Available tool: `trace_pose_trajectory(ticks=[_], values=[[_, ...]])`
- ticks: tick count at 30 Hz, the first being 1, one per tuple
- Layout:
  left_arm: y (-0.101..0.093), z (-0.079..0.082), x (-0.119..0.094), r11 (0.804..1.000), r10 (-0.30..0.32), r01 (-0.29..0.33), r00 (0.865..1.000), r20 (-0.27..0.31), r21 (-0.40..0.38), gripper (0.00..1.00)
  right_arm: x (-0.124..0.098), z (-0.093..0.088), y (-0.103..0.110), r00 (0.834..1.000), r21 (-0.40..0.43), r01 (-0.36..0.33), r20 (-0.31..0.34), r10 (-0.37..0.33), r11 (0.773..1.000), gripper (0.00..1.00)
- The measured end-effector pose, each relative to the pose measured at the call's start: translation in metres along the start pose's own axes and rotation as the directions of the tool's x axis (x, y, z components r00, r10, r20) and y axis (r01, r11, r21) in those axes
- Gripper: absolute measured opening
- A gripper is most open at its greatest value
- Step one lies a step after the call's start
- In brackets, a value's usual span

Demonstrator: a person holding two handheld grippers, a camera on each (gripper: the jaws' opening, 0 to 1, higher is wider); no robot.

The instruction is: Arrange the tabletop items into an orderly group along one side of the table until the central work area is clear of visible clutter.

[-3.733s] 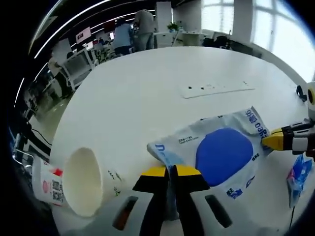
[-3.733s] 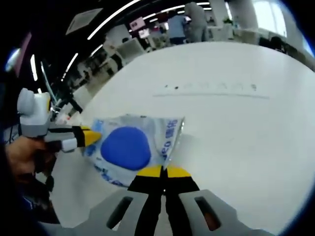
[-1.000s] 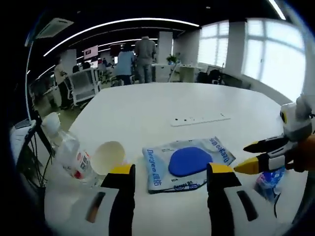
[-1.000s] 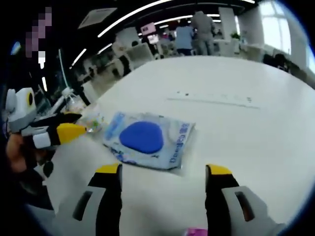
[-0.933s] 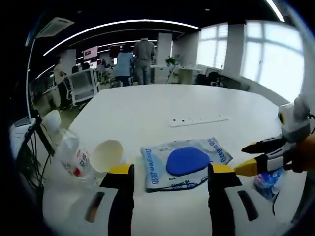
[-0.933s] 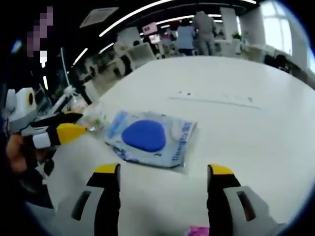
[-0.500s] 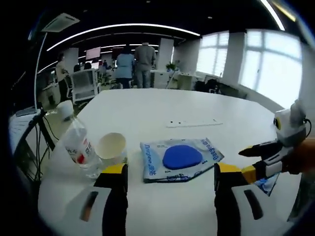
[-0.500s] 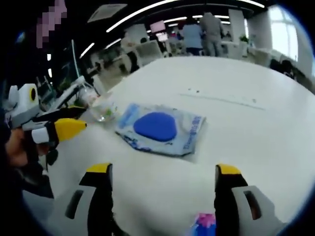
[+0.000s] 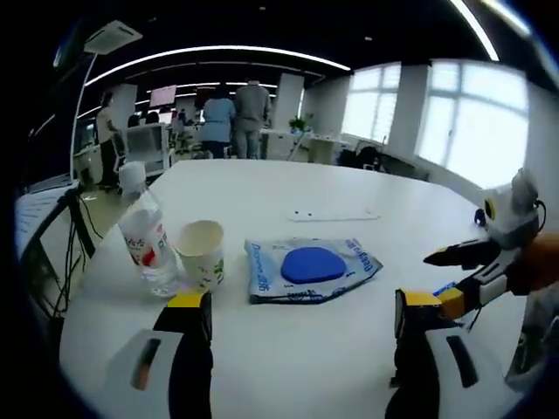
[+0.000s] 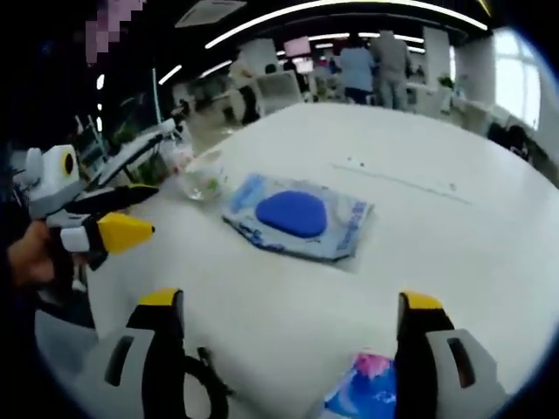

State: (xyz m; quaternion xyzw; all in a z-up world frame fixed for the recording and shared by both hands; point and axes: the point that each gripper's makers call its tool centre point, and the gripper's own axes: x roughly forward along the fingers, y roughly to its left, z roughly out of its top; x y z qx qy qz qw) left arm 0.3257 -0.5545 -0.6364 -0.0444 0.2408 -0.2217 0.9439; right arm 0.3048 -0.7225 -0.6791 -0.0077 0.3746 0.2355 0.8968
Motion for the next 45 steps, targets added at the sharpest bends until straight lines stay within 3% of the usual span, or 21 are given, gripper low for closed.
trace_pose_trajectory(ticks=[11, 18, 33, 45], values=[[-0.023, -0.017, -0.009, 0.997, -0.072, 0.071, 0.997, -0.026, -0.034, 0.99, -0.024, -0.017, -0.001, 1.000, 0.012, 0.026, 0.014, -0.027, 1.000, 1.00], [-0.048, -0.022, -0.005, 0.992, -0.121, 0.120, 0.992, -0.038, -0.032, 0.99, -0.044, -0.031, -0.012, 0.998, 0.035, 0.059, 0.029, -0.060, 0.998, 1.00], [-0.109, -0.044, 0.009, 0.975, -0.220, 0.220, 0.971, -0.092, -0.005, 0.99, -0.089, -0.078, -0.050, 0.987, 0.143, 0.155, 0.028, -0.161, 0.977, 1.00], [-0.137, -0.057, 0.017, 0.965, -0.259, 0.260, 0.958, -0.126, -0.008, 0.99, -0.106, -0.095, -0.066, 0.977, 0.192, 0.200, 0.029, -0.209, 0.961, 1.00]])
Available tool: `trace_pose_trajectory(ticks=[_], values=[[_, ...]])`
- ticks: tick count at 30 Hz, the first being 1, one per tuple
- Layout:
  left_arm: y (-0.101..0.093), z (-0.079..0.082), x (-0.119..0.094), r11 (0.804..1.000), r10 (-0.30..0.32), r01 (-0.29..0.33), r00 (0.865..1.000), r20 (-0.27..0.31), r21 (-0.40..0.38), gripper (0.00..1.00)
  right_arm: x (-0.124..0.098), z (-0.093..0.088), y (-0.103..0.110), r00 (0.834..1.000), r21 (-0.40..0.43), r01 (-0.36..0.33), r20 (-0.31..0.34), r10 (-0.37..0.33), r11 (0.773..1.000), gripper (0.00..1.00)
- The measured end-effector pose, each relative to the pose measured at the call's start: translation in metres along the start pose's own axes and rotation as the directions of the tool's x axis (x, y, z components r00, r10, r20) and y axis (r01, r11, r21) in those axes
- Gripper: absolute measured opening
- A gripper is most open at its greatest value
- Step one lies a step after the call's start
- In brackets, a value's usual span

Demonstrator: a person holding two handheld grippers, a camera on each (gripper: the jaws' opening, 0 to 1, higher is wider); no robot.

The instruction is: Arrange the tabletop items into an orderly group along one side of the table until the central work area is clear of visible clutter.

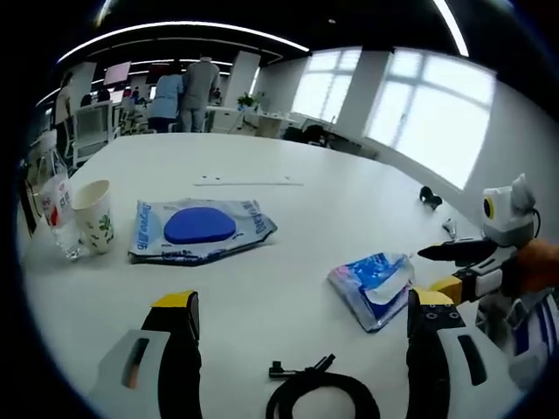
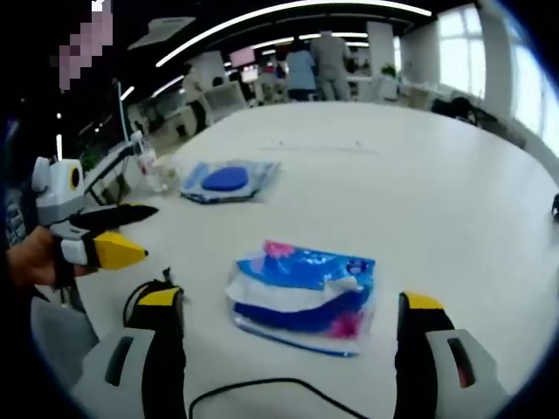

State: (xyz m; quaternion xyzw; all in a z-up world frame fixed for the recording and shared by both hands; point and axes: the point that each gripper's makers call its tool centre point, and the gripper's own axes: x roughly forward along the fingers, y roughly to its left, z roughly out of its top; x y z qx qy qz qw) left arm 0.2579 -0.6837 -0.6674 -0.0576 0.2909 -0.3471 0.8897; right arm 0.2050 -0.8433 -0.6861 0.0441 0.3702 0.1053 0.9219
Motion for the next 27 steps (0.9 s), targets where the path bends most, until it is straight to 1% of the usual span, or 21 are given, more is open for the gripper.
trace_pose_trajectory(ticks=[5, 11, 16, 19, 23, 25, 27], values=[[-0.009, -0.005, 0.007, 1.000, -0.017, 0.017, 1.000, -0.013, 0.007, 0.99, -0.005, -0.005, -0.006, 1.000, 0.015, 0.013, 0.001, -0.013, 1.000, 1.00], [-0.018, -0.009, 0.015, 1.000, -0.030, 0.030, 0.999, -0.026, 0.008, 0.99, -0.010, -0.013, -0.021, 0.999, 0.059, 0.042, -0.003, -0.042, 0.997, 1.00], [-0.025, -0.014, 0.024, 0.999, -0.039, 0.039, 0.998, -0.047, 0.014, 0.98, -0.012, -0.017, -0.028, 0.999, 0.071, 0.054, -0.003, -0.054, 0.996, 1.00], [-0.033, -0.019, 0.029, 0.998, -0.057, 0.059, 0.996, -0.069, 0.021, 0.98, -0.014, -0.018, -0.031, 0.998, 0.085, 0.059, 0.006, -0.060, 0.995, 0.99], [-0.036, -0.023, 0.035, 0.998, -0.060, 0.062, 0.995, -0.085, 0.025, 0.97, -0.013, -0.022, -0.035, 0.998, 0.094, 0.069, -0.006, -0.068, 0.993, 0.98], [-0.041, -0.024, 0.038, 0.996, -0.075, 0.078, 0.993, -0.090, 0.032, 0.97, -0.012, -0.021, -0.037, 0.998, 0.098, 0.069, 0.000, -0.069, 0.993, 0.96], [-0.044, -0.025, 0.042, 0.996, -0.074, 0.079, 0.992, -0.098, 0.049, 0.96, -0.011, -0.022, -0.038, 0.997, 0.090, 0.074, -0.001, -0.074, 0.993, 0.92]])
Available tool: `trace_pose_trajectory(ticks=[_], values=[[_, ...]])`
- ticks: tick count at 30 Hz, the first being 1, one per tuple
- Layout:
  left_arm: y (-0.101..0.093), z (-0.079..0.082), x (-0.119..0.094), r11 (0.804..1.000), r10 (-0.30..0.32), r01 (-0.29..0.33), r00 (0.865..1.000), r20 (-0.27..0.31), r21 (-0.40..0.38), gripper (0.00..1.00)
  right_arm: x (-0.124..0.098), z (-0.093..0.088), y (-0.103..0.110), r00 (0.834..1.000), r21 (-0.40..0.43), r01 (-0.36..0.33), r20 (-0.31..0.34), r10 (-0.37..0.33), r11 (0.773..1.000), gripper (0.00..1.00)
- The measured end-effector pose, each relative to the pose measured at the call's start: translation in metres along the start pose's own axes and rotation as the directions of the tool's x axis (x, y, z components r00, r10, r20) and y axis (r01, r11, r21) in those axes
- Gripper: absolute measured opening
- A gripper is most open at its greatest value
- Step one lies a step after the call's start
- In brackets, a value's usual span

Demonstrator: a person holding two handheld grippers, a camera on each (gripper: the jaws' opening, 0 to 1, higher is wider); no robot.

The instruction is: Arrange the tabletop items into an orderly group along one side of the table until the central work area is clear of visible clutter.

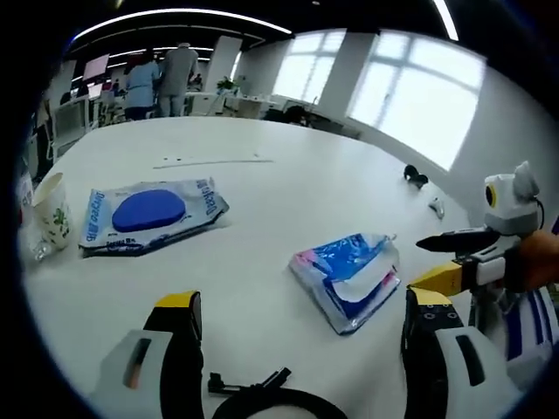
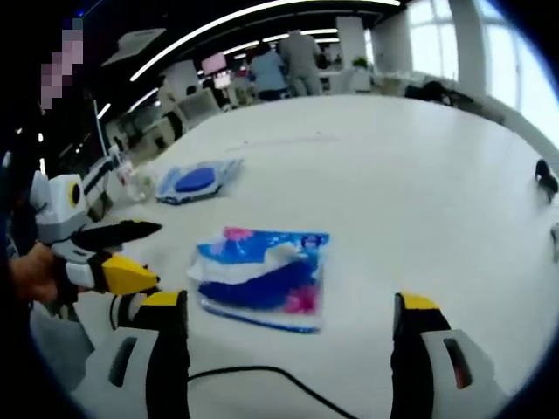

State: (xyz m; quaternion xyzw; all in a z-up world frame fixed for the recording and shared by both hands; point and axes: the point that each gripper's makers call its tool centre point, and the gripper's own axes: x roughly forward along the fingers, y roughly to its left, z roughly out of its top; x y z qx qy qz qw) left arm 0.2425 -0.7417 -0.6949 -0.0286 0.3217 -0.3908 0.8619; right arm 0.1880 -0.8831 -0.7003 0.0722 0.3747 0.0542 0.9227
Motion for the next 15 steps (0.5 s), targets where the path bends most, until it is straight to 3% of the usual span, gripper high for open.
trace_pose_trajectory(ticks=[15], values=[[-0.011, -0.007, 0.034, 0.992, 0.007, 0.002, 0.997, -0.075, 0.122, 0.86, 0.017, -0.008, -0.008, 0.999, -0.007, -0.008, -0.044, 0.008, 1.000, 0.80]])
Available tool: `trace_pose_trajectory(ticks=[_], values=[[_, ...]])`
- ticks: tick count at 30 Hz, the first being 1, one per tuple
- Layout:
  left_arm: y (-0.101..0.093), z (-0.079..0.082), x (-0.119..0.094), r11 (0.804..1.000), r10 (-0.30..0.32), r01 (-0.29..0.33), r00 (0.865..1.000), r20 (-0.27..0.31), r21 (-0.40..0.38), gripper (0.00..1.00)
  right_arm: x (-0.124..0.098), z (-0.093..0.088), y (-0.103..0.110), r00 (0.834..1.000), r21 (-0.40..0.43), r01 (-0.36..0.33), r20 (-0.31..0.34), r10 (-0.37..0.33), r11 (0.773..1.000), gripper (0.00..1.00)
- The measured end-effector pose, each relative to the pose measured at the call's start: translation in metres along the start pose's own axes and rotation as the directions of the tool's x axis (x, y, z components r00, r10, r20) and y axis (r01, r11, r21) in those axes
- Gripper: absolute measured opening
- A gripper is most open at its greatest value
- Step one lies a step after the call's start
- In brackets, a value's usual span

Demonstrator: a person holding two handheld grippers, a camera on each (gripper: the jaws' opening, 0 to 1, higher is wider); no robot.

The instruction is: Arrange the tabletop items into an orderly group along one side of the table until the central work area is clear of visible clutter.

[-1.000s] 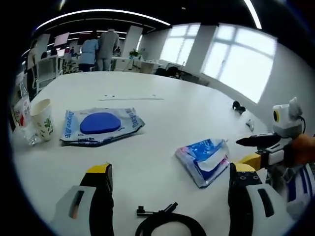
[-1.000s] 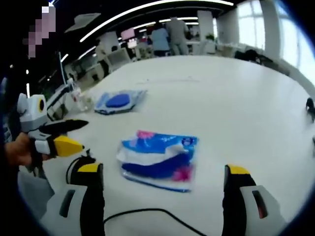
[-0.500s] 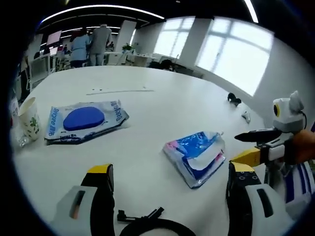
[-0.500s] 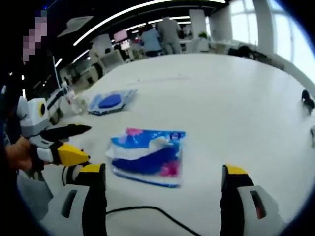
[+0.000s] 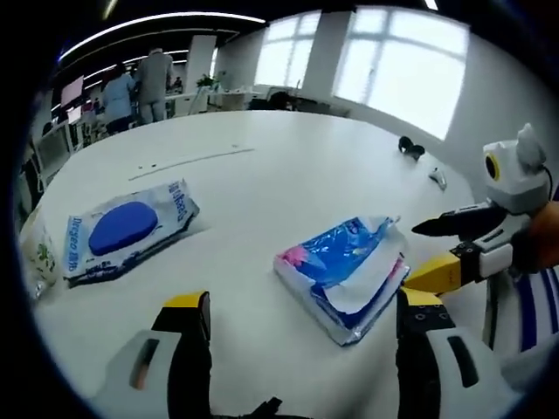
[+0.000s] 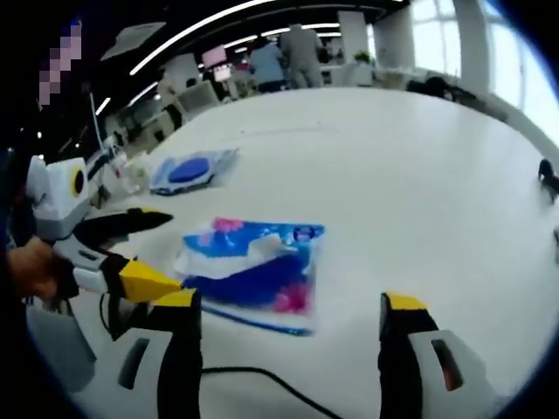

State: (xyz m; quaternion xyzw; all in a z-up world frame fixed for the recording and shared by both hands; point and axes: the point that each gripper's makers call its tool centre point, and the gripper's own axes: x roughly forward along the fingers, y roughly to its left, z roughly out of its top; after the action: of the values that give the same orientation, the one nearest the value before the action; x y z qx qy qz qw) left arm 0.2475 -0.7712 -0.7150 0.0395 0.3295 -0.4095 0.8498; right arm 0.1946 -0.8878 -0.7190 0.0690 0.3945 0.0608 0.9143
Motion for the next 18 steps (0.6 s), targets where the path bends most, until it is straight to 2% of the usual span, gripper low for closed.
trace_pose_trajectory(ticks=[3, 5, 9, 15, 18], values=[[-0.001, -0.003, 0.006, 1.000, 0.002, -0.002, 1.000, -0.017, 0.022, 0.84, 0.004, 0.001, 0.000, 1.000, -0.003, -0.001, -0.006, 0.001, 1.000, 0.76], [-0.002, -0.007, 0.010, 0.997, 0.000, 0.004, 0.999, -0.047, 0.079, 0.84, 0.008, 0.001, 0.001, 1.000, -0.012, -0.006, -0.015, 0.006, 1.000, 0.73], [-0.003, -0.007, 0.017, 0.998, -0.002, 0.006, 0.999, -0.051, 0.070, 0.82, 0.015, 0.002, 0.005, 0.999, -0.019, -0.031, -0.034, 0.031, 0.999, 0.67], [0.000, -0.006, 0.024, 0.994, 0.003, 0.002, 0.999, -0.052, 0.106, 0.66, 0.022, 0.004, 0.005, 0.999, -0.028, -0.031, -0.039, 0.030, 0.999, 0.56], [0.004, -0.003, 0.026, 0.996, 0.011, -0.007, 0.999, -0.044, 0.092, 0.62, 0.025, 0.003, 0.003, 0.998, -0.037, -0.024, -0.050, 0.022, 0.999, 0.51]])
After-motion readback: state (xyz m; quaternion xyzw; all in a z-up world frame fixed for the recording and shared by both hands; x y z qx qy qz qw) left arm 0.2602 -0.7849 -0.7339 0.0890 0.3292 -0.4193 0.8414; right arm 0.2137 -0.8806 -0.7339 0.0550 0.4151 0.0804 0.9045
